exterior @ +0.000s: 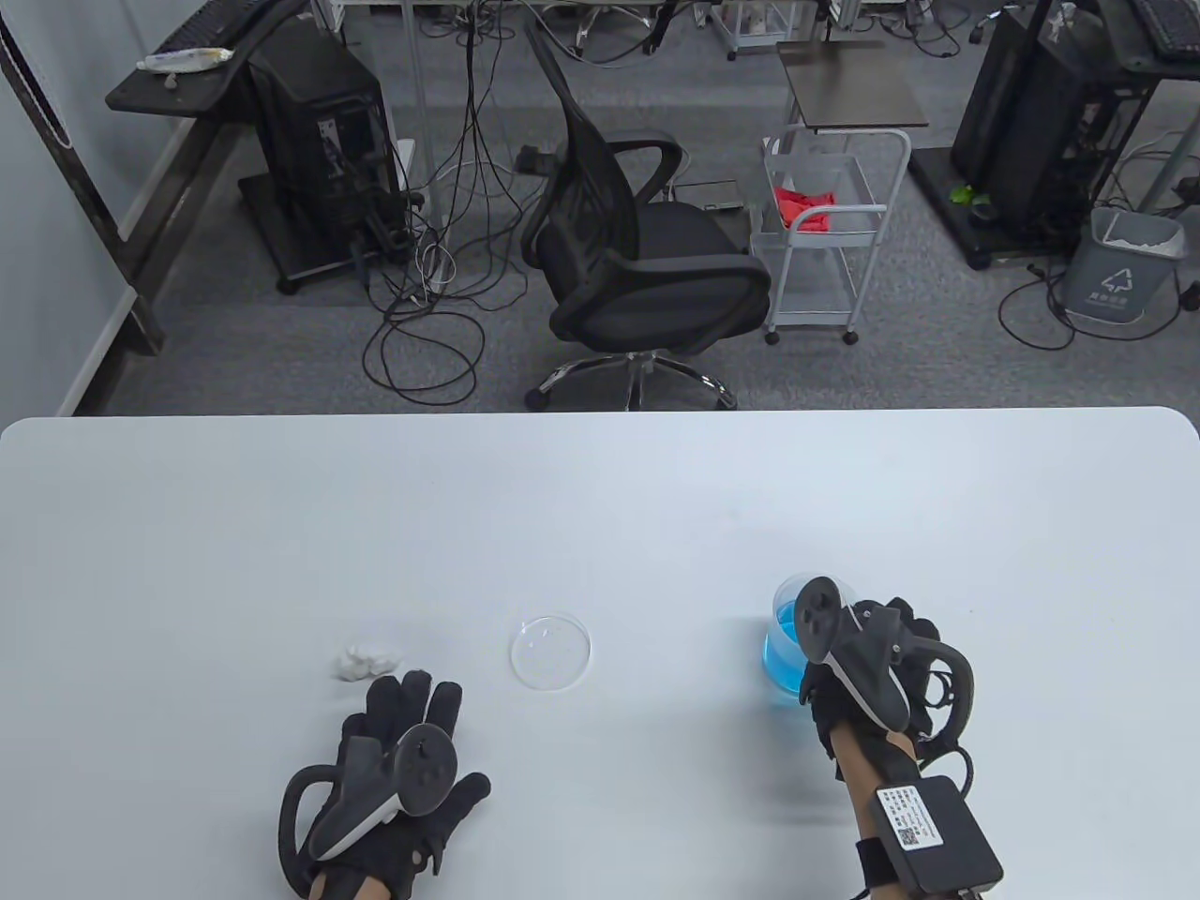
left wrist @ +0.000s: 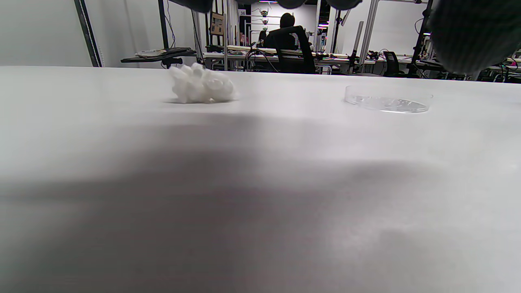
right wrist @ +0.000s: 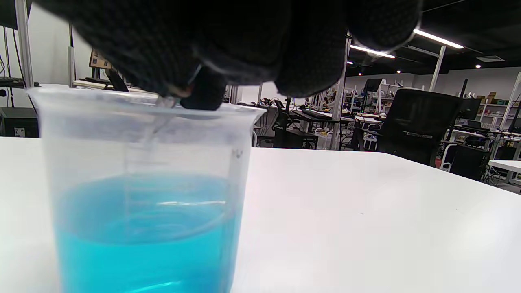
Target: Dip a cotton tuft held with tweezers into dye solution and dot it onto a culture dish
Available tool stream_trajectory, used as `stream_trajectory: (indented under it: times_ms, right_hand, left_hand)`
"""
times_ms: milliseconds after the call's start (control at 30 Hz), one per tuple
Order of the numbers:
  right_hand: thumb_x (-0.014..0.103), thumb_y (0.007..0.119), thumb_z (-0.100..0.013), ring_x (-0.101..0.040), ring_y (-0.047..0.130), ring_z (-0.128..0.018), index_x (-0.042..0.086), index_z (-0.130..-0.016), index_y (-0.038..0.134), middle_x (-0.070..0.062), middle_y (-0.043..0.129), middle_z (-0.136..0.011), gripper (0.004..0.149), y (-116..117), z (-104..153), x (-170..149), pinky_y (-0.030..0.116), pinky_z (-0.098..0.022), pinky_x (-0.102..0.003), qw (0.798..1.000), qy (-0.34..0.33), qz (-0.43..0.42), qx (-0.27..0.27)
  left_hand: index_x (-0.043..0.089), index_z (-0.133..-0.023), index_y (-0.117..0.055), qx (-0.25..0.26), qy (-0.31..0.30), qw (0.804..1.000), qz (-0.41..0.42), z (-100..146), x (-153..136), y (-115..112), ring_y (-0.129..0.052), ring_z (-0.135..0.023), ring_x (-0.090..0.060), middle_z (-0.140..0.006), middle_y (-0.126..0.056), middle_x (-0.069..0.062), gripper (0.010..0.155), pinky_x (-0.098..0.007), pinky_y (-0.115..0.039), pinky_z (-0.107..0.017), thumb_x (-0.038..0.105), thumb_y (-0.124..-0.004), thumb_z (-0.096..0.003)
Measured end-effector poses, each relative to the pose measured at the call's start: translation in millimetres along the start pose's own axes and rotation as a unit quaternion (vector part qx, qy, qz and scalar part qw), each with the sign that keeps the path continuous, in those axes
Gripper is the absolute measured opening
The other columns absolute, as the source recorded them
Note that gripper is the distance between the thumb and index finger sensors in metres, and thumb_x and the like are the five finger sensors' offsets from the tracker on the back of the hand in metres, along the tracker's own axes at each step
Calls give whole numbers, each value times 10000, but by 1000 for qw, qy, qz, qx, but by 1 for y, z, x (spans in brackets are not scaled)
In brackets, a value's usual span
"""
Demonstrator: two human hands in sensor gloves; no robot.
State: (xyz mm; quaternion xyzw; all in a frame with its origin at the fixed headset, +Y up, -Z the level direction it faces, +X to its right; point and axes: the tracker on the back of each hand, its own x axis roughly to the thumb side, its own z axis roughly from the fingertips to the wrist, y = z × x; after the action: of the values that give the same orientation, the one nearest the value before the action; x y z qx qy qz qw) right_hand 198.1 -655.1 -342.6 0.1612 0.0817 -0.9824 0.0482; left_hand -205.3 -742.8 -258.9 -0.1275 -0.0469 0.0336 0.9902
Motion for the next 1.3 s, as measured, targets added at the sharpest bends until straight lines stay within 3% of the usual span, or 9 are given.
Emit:
stream_trajectory:
  times_ms: [400, 967, 1300]
  right_hand:
    - [329, 928, -386, -217, 952, -627, 216, -680, 1001, -5, 993, -458, 323, 6, -6, 6, 686, -585, -555, 999, 0, 16, 32]
    - [324, 931, -382, -219, 953, -620, 209, -675, 1004, -7, 993, -452, 322, -22, 9, -14, 686, -583, -557, 998, -12, -59, -35]
    - [332, 926, -384, -213, 957, -614, 212, -675, 1002, 1, 993, -448, 323, -25, 18, -12, 694, -575, -555, 995, -39, -80, -38]
  left_hand:
    - [384, -1116, -88, -3, 4, 1000, 3, -2, -2, 0, -75, -1146, -328, -1186, -23, 42, 922, -537, -289, -818, 780, -598, -457]
    - [377, -1113, -75, -9, 7, 1000, 4, -3, -2, -2, -66, -1141, -332, -1183, -16, 40, 931, -538, -279, -814, 782, -595, -457]
    - [375, -1113, -69, -13, 8, 1000, 5, -3, -2, -3, -60, -1138, -334, -1182, -9, 37, 934, -538, -275, -813, 784, -593, -457]
